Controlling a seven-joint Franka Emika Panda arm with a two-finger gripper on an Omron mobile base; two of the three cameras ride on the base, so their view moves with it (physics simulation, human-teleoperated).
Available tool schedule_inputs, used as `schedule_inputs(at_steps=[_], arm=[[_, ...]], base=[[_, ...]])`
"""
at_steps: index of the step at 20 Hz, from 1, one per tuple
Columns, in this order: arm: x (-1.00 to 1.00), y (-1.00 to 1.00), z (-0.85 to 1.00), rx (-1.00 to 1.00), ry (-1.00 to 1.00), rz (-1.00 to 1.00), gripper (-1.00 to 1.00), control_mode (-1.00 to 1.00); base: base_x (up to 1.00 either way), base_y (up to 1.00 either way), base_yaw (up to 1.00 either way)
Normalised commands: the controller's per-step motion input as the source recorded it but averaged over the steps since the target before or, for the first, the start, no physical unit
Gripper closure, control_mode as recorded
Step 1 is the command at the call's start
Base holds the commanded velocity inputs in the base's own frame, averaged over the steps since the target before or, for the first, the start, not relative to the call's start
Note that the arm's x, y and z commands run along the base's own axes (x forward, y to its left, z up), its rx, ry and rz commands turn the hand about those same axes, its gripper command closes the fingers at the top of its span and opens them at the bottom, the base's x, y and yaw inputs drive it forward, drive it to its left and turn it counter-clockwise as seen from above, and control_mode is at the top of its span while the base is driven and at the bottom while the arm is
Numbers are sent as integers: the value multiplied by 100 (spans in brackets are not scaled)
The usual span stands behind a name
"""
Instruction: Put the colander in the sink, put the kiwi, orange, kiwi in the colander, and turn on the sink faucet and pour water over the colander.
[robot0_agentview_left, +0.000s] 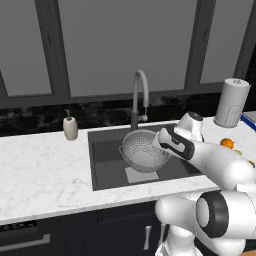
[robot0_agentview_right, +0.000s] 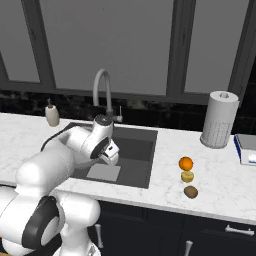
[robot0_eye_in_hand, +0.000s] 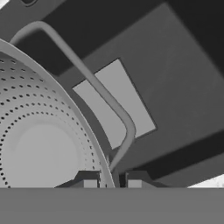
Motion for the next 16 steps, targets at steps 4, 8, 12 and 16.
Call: schedule_inputs(at_steps=[4,8,12,16], arm=[[33,-3,-14,0,1,0,100,-100],[34,0,-21,0,0,0,100,-100],[13,-17,-22,0,0,0,100,-100],[3,-8,-36,0,0,0,100,-100]], base=[[0,0,0],[0,0,0],[0,0,0],[0,0,0]])
